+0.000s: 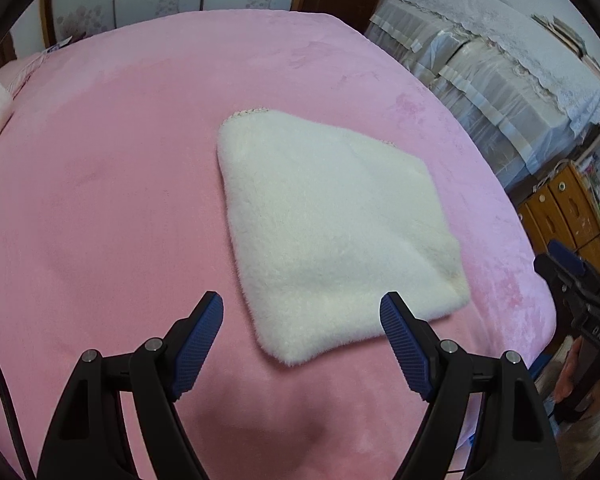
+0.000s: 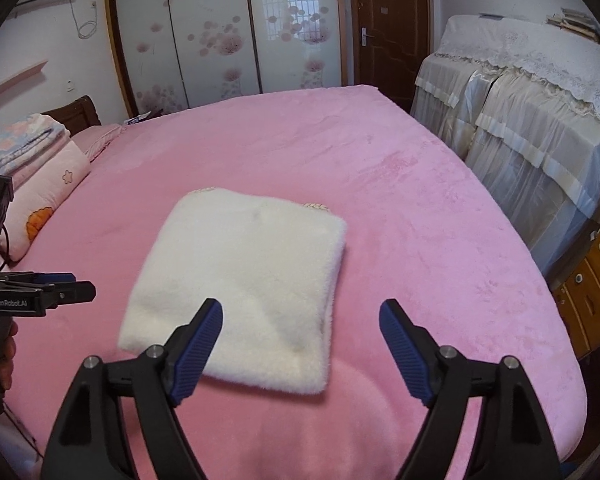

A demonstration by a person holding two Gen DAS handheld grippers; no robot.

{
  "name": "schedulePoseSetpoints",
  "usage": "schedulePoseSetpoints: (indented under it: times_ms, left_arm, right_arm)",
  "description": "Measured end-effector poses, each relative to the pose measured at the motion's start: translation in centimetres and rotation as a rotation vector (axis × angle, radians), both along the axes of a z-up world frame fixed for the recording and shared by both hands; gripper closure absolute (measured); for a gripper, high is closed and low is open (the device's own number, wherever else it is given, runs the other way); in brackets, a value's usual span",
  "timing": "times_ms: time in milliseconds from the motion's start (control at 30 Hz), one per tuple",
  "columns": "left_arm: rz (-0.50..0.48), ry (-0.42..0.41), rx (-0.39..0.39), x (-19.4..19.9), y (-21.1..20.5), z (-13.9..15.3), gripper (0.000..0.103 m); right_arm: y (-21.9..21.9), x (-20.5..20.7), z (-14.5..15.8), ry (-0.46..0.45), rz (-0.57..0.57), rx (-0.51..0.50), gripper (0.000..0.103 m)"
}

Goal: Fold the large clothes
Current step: 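Grasp one end of the white bundle with both tools, then lift the held end and fold it over the bundle with both tools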

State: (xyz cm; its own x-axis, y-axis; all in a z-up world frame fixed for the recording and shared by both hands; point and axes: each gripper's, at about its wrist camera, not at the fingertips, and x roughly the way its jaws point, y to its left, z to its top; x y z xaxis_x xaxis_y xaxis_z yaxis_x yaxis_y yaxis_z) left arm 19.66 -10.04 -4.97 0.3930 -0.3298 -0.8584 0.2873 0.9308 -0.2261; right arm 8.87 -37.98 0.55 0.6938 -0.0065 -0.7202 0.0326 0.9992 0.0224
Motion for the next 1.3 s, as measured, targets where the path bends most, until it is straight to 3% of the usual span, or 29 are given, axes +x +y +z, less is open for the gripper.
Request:
schedulePoseSetpoints:
  times_ms: [67, 267, 400, 567, 1000, 1100, 1300]
  left_arm:
    - [-0.013, 0.024, -0.007, 0.3, 0.0, -0.4, 0.024]
    - [-0.012, 0.148, -0.151, 2.8, 0.7, -3.9, 0.024]
    - [-0.005, 0.177, -0.155, 4.7, 0.9, -6.8, 0.024]
    - [-0.016, 0.275, -0.293, 6.9, 1.4, -11.0, 0.023]
    - [-0.033, 0.303, -0.371, 10.1, 1.0, -15.2, 0.006]
    - [-0.037, 0.319, -0.406, 10.9, 0.9, -16.1, 0.000]
    - [-0.051, 0.365, -0.486, 11.9, 0.9, -18.0, 0.000]
  right_arm:
    - [-0.4, 0.4, -0.4, 0.018, 0.001, 0.012, 0.016]
    - [-1.6, 3.1, -3.6, 0.127, 0.016, 0.110, 0.016]
    - [-2.8, 5.8, -6.6, 0.208, 0.026, 0.206, 0.016]
    - [-4.5, 8.6, -9.8, 0.280, 0.043, 0.361, 0.016]
    - [-7.8, 14.3, -18.7, 0.430, 0.072, 0.688, 0.016]
    - [-7.9, 15.0, -20.1, 0.424, 0.097, 0.764, 0.016]
    - [-7.2, 16.1, -20.8, 0.402, 0.150, 0.786, 0.016]
